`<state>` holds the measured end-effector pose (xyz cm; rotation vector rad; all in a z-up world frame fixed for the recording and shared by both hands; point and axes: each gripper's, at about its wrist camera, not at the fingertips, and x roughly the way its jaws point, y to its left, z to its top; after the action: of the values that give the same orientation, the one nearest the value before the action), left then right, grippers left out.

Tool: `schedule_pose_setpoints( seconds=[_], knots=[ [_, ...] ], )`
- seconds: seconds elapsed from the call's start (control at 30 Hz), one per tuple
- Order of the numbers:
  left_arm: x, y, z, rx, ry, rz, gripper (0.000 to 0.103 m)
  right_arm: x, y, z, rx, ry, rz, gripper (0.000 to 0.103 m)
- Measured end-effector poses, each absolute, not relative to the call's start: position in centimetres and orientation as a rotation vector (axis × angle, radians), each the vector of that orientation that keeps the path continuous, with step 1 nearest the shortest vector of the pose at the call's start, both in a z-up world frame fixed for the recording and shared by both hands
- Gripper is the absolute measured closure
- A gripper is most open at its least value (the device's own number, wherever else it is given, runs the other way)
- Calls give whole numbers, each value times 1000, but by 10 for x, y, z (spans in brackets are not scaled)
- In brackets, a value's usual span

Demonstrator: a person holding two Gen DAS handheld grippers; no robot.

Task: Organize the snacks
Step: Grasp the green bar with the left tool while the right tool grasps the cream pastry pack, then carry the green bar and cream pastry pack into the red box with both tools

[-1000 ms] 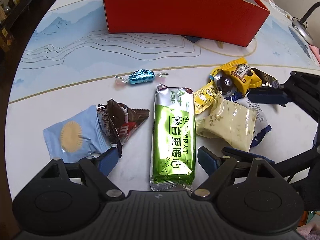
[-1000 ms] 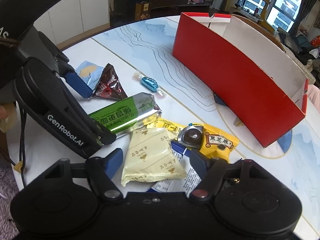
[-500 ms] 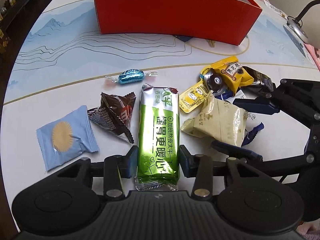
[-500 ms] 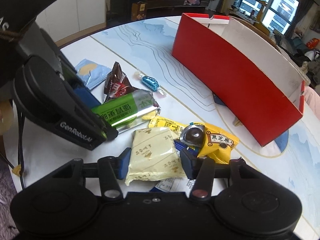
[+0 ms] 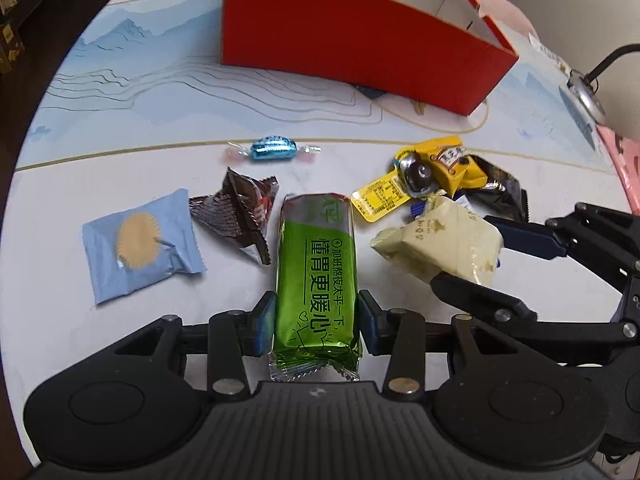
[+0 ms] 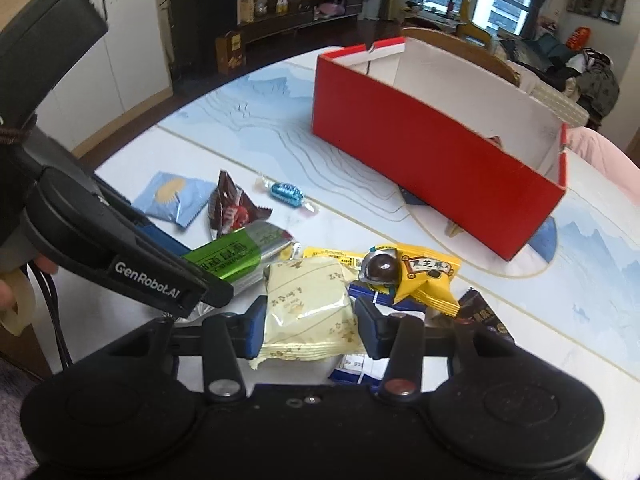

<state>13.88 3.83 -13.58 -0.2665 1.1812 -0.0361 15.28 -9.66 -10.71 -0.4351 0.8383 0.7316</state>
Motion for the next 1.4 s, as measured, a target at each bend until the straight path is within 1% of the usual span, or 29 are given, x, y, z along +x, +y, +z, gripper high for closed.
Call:
schedule_pose_setpoints(
  seconds=[0.3, 0.77, 1.07, 1.23, 1.4],
  knots=[
    [130, 53, -107, -313, 1114, -30, 61, 149, -106, -76, -354, 799, 678, 58],
    [139, 44, -26, -257, 930, -68, 61, 168, -125, -14, -241, 686, 609, 58],
    [179, 35, 10, -206, 852, -58, 61, 219, -136, 9, -177, 645, 566, 58],
    [210, 32, 22, -176, 830, -28, 61, 254, -141, 9, -141, 642, 542, 57],
    [247, 36, 23, -174, 839, 14, 61, 283, -143, 4, -117, 642, 539, 57]
  ],
)
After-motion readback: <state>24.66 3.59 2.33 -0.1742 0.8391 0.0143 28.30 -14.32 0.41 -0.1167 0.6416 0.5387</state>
